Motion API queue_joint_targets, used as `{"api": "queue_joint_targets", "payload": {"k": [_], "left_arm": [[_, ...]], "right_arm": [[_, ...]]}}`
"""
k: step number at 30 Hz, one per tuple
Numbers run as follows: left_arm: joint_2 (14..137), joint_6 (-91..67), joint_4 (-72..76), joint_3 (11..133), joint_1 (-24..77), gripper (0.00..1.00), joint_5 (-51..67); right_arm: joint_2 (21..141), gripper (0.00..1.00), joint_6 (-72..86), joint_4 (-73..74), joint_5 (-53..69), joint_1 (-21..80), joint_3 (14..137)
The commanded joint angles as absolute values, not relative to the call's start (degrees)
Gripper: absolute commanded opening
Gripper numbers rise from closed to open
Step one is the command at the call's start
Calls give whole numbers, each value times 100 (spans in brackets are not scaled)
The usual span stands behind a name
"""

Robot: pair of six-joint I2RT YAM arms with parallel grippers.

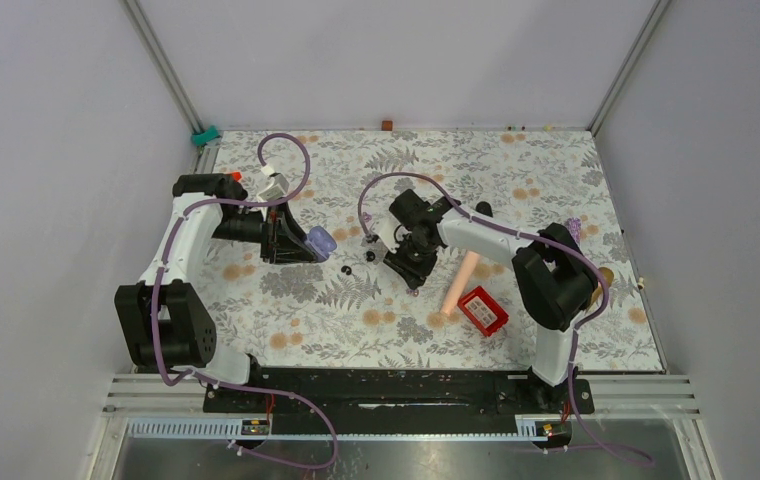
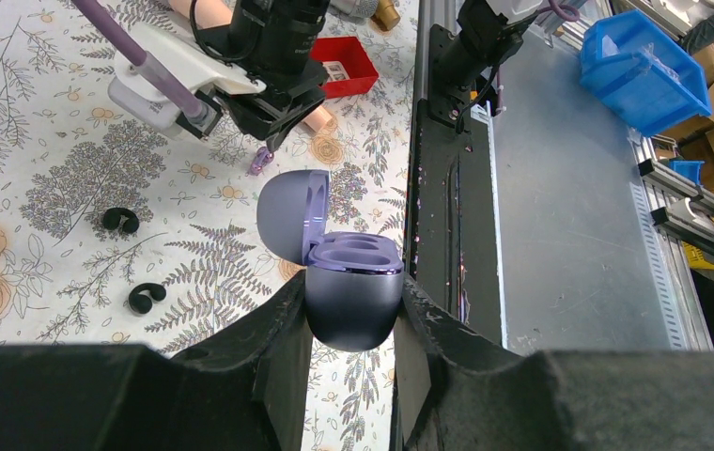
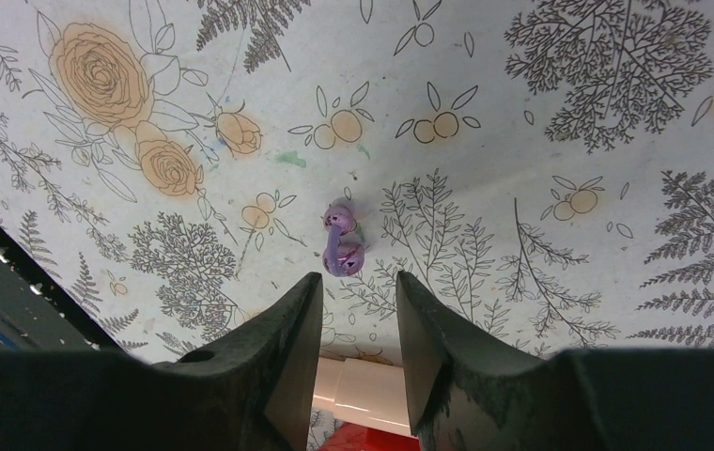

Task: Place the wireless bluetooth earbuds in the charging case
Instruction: Pick up the earbud from the center of the board.

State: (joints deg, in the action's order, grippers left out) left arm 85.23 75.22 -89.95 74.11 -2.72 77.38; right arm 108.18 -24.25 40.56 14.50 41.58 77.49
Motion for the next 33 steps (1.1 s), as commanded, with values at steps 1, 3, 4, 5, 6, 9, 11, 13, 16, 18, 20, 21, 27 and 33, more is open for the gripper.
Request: {"api": "queue_joint_targets", "payload": {"k": [1,3,4,5,6,9,11,13,16,18,20,21,27,33], "left_arm": [[8446,7718,-9239,7491,-277,0,7848],[8433,7717,-9245,7481,-286,0,7859],[8425,7720,-9239,7474,-287,0,7862],[8416,7734,-9245,7468,-284,0,7869],[8413,7735,-9239,7466,-292,0,7869],[8406,7743,-9238,7455,-299,0,7879],[8402,7743,-9238,7453,-307,0,7885],[8394,7741,-9238,7453,-315,0,7892],[8385,7760,-9242,7443,-312,0,7901],[8383,7761,-9242,7441,-316,0,7904],[8385,7761,-9238,7438,-323,0,7903],[8388,7759,-9244,7437,-324,0,7902],[8390,7769,-9238,7428,-325,0,7903],[8378,7777,-9242,7435,-326,0,7909]], "right_arm": [[10882,42,-2534,4182,1429,4299,7941],[10916,42,-2528,4172,1419,4327,7945],[10935,42,-2519,4160,1419,4339,7952],[10946,42,-2519,4163,1410,4346,7960],[10955,42,-2520,4162,1405,4357,7963],[10980,42,-2528,4157,1345,4380,7970],[10992,42,-2535,4135,1322,4386,7957],[11006,42,-2534,4120,1300,4389,7952],[11041,42,-2536,4105,1295,4396,7961],[11063,41,-2536,4109,1301,4410,7963],[11083,39,-2539,4107,1292,4422,7963],[11083,38,-2546,4112,1288,4429,7963],[11081,32,-2549,4107,1282,4443,7972],[11092,28,-2566,4118,1266,4454,7967]]}}
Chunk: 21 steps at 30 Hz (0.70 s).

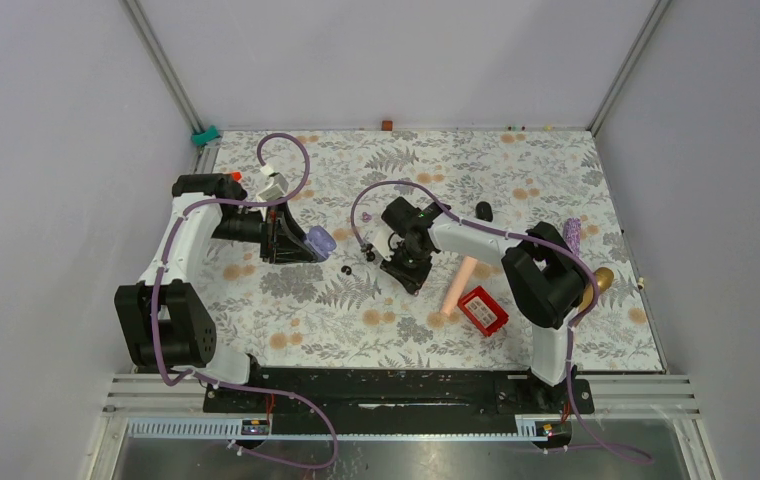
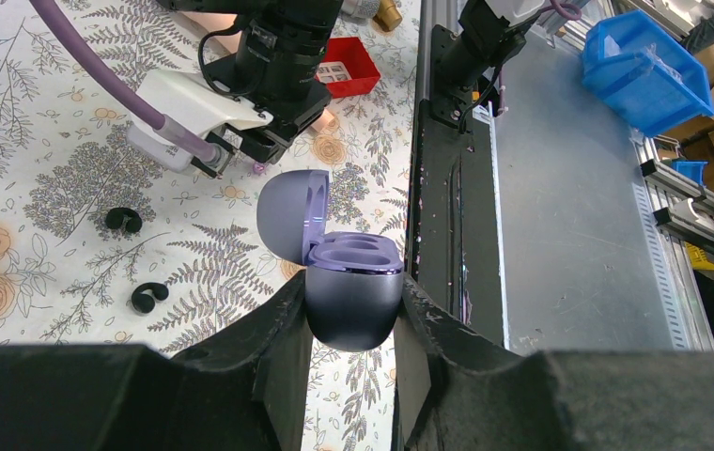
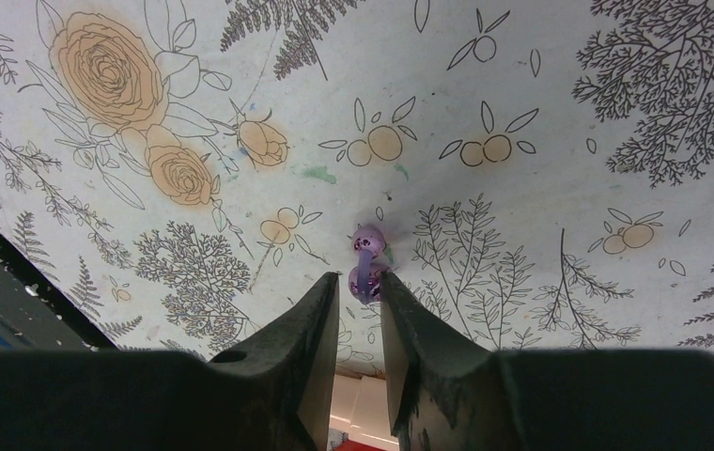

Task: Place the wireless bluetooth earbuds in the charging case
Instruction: Pick up the earbud from the center of the board.

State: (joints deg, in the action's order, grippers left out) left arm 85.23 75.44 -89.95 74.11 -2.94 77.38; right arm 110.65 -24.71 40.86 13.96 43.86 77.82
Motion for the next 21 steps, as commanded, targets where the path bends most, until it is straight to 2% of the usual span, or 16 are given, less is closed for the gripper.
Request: {"api": "queue_joint_targets", "payload": {"k": [1,8,15,21], "left_arm": [[8377,7778,-9243,7429,-326,0,7906],[8368,7774,-9239,7433,-331,0,7910],[8382,7599,-9242,7565,-298,0,7820],[8525,6813,-8826,7957,101,0,7268]], "right_arm": [[11102,27,-2560,4114,1265,4456,7964],[11089,11,-2592,4177,1257,4461,8004],[10202,6,-2635,4242,1071,4461,8052],[9162,6,-2739,4243,504,4457,8057]]}}
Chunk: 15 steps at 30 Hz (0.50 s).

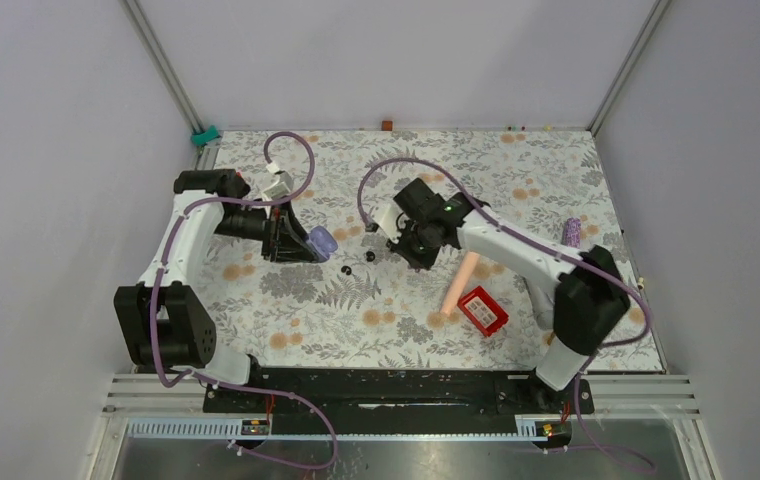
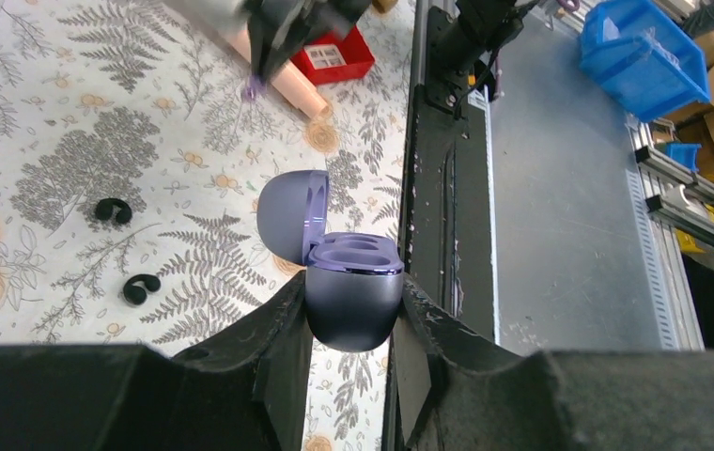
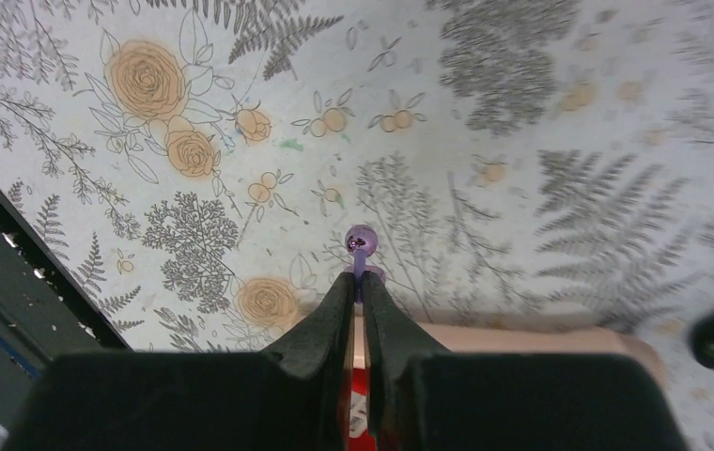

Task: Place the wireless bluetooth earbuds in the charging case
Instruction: Pick up the earbud from the center of the board.

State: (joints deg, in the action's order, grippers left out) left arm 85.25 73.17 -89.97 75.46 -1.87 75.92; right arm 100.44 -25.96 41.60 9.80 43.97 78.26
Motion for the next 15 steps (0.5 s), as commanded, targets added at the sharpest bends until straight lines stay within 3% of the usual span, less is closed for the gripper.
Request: {"api": "queue_joint_targets", "payload": {"k": [1,8,15], "left_arm": [[8521,6422,-8604,7993,248,0,7010],[7937,4535,-6737,8010,1127,0,5663],[6924,2914,-4315,7110,1471,0,5797]], "right_arm": [[8992,6,-2740,4246,387,4454,8088],[7823,4,-2644,4319,156,4455,8408],[6958,2,-2255,3623,963,4451,8432]]}}
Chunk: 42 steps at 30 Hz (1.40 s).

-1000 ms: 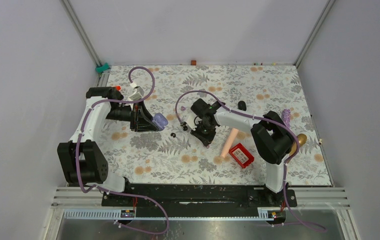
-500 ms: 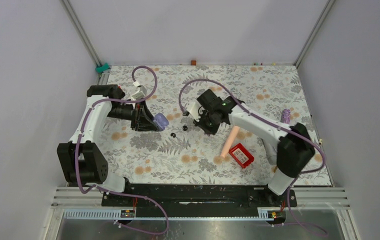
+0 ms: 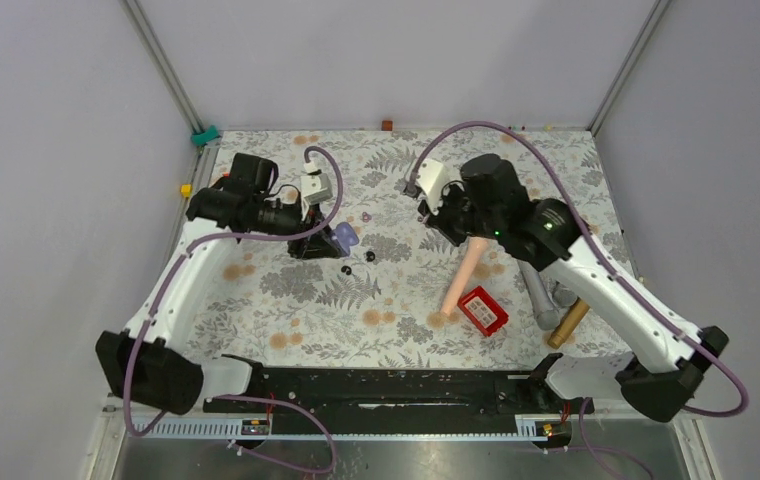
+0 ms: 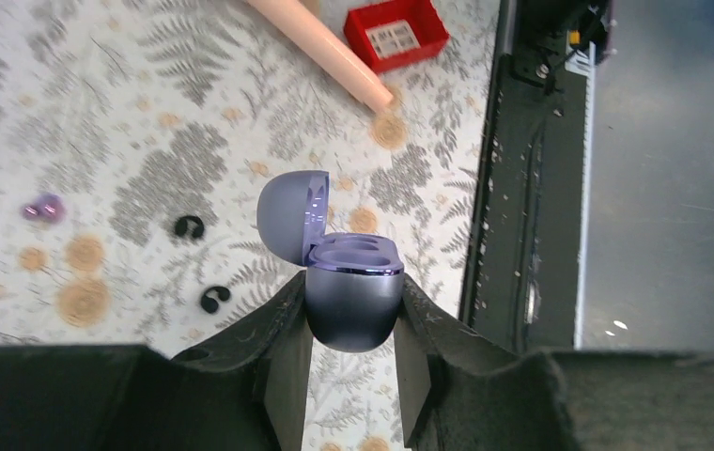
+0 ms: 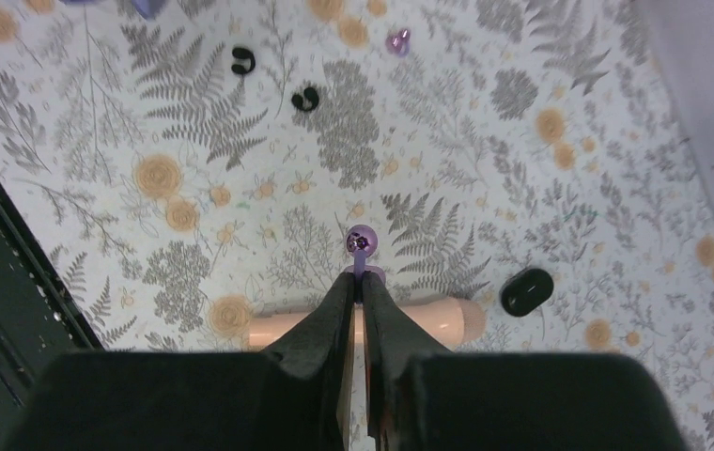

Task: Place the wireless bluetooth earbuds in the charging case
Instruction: Pick up the earbud from the center of the board, then place the earbud in the charging case.

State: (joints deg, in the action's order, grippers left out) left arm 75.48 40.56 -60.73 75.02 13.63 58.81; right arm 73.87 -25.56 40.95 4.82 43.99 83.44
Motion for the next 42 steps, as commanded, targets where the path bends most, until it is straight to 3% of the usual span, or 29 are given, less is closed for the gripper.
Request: {"api": "queue_joint_targets", "payload": {"k": [1,8,13,22,32,37,42], "left_arm": [[6835,2778,-4059,7016,1529,0,5754],[7230,2590,-4207,7347,1879,0,6259],[7276,2294,-3614,6909,2065,0,6558],[6869,2381,-3530,6571,2074,0,7145],[6756,4115,-5048,7165,2033,0,6791],[7043,4490,-5540,7216,1992,0,7198],[6710,4562,-5343,6871,1970,0,7099]], "right_arm": [[6851,1,-2141,3454,1078,4454,8354],[6281,1,-1627,3217,1929,4453,7921],[5948,2,-1511,3333,2355,4436,7913],[6388,2,-1162,3263,3165,4394,8100],[6670,2,-1311,3560,3552,4394,8505],[6736,2,-1226,3515,3603,4393,8452],[6551,2,-1215,3327,3932,4388,8118]]}}
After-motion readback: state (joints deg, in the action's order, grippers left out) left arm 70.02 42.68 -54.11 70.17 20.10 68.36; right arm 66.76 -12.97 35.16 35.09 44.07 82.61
